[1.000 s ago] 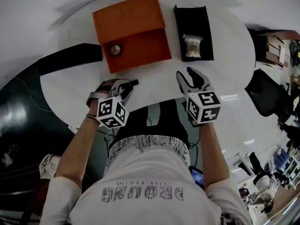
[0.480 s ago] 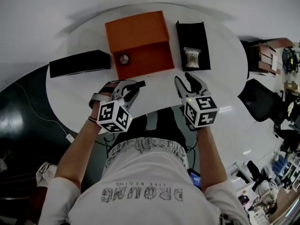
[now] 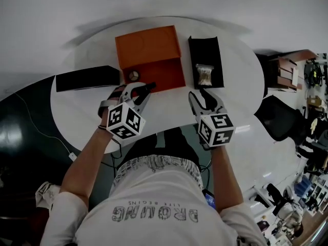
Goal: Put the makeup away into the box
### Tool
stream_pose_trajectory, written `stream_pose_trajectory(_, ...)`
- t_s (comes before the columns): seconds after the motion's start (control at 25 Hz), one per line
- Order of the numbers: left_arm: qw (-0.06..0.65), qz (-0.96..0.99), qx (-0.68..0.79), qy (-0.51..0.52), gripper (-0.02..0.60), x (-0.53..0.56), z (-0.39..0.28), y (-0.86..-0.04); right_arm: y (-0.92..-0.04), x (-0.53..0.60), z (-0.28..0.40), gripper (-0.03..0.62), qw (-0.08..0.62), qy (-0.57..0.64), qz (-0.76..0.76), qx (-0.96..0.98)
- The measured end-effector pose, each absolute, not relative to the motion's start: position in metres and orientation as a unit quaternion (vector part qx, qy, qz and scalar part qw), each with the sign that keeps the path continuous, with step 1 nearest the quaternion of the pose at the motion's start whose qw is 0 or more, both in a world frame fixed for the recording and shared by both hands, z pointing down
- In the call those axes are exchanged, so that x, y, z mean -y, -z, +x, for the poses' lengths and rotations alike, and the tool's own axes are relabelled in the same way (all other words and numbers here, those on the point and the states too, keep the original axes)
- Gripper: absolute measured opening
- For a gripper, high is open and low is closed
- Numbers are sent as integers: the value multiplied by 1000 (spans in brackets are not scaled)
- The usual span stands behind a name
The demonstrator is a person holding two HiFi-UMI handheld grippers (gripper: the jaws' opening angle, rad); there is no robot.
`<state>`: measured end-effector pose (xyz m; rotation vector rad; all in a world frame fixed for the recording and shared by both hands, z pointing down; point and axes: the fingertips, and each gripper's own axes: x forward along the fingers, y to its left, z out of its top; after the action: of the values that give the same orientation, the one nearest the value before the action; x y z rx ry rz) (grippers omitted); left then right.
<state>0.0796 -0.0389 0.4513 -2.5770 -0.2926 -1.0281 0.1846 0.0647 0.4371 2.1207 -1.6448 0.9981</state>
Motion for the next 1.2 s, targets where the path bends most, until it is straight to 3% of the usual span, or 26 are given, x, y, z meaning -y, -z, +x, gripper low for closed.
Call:
stream_pose_trajectory(0.44, 100, -902, 16, 420, 103, 66, 109, -485, -455, -51, 223, 172, 138, -369, 694, 603)
stream_pose_trajectory(1.2, 46, -867, -50, 493, 103, 87, 129, -536, -481, -32, 270, 170, 136, -388, 657, 631)
